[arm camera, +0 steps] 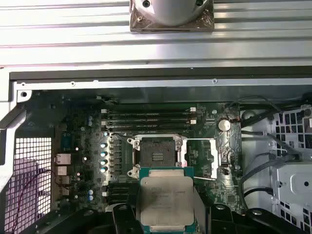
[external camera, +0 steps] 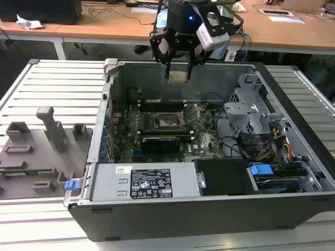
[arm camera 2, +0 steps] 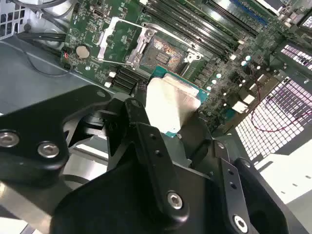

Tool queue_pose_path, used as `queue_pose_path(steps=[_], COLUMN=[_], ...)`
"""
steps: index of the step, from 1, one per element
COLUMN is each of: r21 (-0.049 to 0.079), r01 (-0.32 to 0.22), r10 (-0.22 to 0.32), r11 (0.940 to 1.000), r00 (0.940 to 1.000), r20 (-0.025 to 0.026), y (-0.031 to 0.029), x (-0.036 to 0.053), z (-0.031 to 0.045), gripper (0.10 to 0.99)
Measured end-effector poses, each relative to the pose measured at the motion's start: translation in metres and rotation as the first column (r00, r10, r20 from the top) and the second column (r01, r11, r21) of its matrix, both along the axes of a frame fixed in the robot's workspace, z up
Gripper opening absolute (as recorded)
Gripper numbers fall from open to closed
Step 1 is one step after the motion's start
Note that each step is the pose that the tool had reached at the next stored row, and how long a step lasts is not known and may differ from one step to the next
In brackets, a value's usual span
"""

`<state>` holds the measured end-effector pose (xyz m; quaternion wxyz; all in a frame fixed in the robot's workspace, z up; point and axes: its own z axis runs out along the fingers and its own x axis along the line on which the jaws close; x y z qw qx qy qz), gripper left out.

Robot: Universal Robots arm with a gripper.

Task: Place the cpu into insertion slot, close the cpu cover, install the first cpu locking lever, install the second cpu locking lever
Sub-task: 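Place the cpu into insertion slot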

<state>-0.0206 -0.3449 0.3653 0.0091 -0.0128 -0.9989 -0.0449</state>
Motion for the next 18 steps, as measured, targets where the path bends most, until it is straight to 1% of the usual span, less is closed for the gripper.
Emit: queue_pose_path(steps=[4, 7, 9, 11, 12, 15, 18], r21=[0.0, -0.002, -0.002, -0.002, -0.002, -0.002, -0.002], r01=[0.0, 0.061, 0.091, 0.132, 0.144, 0.196, 0.199], r10=[0.0, -0.061, -0.091, -0.132, -0.144, -0.196, -0.199], r11=[1.0, 0.9981, 0.9959, 0.9913, 0.9896, 0.9806, 0.9801], r00=[1.0, 0.9981, 0.9959, 0.9913, 0.9896, 0.9806, 0.9801], r20=[0.0, 0.0, 0.0, 0.0, 0.0, 0.0, 0.0], y=[-0.0012, -0.0013, -0.0013, -0.0013, -0.0013, -0.0013, -0.0021], x=[0.0, 0.0, 0.0, 0.0, 0.0, 0.0, -0.0001], z=[0.0, -0.0003, -0.0005, -0.0007, -0.0007, -0.0009, -0.0015], gripper=[0.529, 0.529, 0.529, 0.529, 0.529, 0.529, 0.529])
